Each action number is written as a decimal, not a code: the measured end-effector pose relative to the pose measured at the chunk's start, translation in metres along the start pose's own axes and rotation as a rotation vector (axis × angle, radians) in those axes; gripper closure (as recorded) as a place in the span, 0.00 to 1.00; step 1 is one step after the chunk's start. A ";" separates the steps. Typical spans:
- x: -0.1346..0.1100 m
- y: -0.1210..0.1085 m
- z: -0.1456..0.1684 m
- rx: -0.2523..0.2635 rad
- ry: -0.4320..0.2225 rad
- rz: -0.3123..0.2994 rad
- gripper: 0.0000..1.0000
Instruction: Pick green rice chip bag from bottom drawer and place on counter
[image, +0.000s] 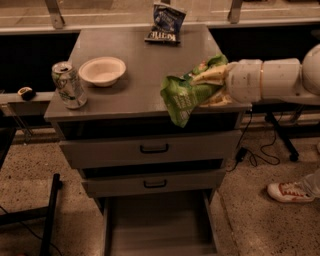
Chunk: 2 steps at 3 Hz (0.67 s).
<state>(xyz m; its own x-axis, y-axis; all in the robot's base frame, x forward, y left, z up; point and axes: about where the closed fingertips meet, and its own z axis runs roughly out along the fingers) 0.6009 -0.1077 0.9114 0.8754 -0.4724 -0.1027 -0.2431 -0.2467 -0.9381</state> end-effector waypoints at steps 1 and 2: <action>0.022 -0.012 0.020 0.014 -0.022 0.048 1.00; 0.045 -0.019 0.042 0.030 -0.046 0.125 1.00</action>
Offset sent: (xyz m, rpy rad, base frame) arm 0.1016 0.0244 -0.0038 0.1576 0.1793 -0.0185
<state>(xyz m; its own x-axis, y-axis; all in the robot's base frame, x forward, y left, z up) 0.6629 -0.0887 0.9103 0.8574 -0.4585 -0.2336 -0.3393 -0.1624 -0.9266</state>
